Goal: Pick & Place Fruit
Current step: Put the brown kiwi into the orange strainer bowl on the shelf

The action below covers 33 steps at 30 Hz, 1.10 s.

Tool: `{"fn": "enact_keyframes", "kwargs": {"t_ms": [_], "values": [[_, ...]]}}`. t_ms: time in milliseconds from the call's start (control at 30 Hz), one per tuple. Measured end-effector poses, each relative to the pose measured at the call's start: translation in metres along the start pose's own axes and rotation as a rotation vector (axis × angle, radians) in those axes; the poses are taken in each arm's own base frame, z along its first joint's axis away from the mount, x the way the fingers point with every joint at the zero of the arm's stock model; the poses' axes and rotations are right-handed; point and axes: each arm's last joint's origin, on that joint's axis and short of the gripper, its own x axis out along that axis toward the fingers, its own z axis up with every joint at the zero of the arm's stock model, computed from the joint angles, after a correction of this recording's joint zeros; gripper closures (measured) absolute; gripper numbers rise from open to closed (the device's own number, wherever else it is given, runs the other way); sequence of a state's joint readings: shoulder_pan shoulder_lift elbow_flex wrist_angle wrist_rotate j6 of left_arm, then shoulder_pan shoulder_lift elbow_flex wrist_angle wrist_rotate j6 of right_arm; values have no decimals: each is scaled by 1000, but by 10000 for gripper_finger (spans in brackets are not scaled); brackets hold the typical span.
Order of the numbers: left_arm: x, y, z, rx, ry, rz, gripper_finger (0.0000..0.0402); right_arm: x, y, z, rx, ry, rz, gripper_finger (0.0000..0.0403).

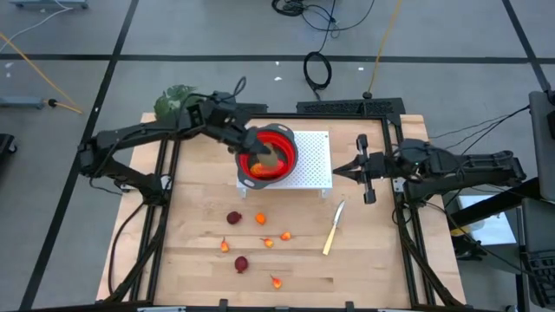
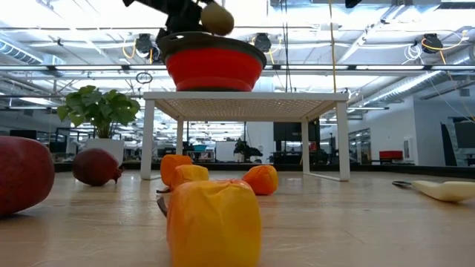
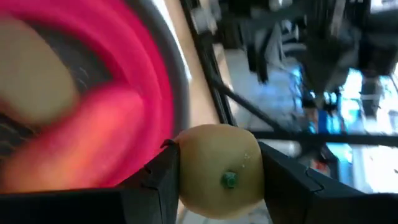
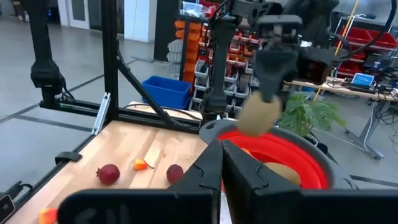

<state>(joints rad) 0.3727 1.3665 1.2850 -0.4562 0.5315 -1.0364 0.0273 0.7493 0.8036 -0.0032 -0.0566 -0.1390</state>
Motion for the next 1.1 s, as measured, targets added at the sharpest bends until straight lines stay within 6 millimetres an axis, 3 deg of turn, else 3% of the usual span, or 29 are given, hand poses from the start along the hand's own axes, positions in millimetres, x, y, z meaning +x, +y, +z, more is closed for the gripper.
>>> {"fn": "enact_keyframes", "kwargs": {"t_ms": [200,433,600,767,967,1100], "values": [[-4,10,12,114,-158,131,227,-3,0,2,-2,-12,-2,403],[-2,13,7,408,-209,299,227,-4,0,0,-3,7,0,403],[3,13,-3,668,-213,472,227,-4,0,0,-3,11,0,403],[10,9,-17,820,-193,565,227,-4,0,0,-6,12,-6,403],[20,-3,-40,991,-196,639,227,-4,0,0,-6,11,-11,403],[26,-11,-58,1184,-224,779,227,-4,-1,0,-5,14,-35,403]]}}
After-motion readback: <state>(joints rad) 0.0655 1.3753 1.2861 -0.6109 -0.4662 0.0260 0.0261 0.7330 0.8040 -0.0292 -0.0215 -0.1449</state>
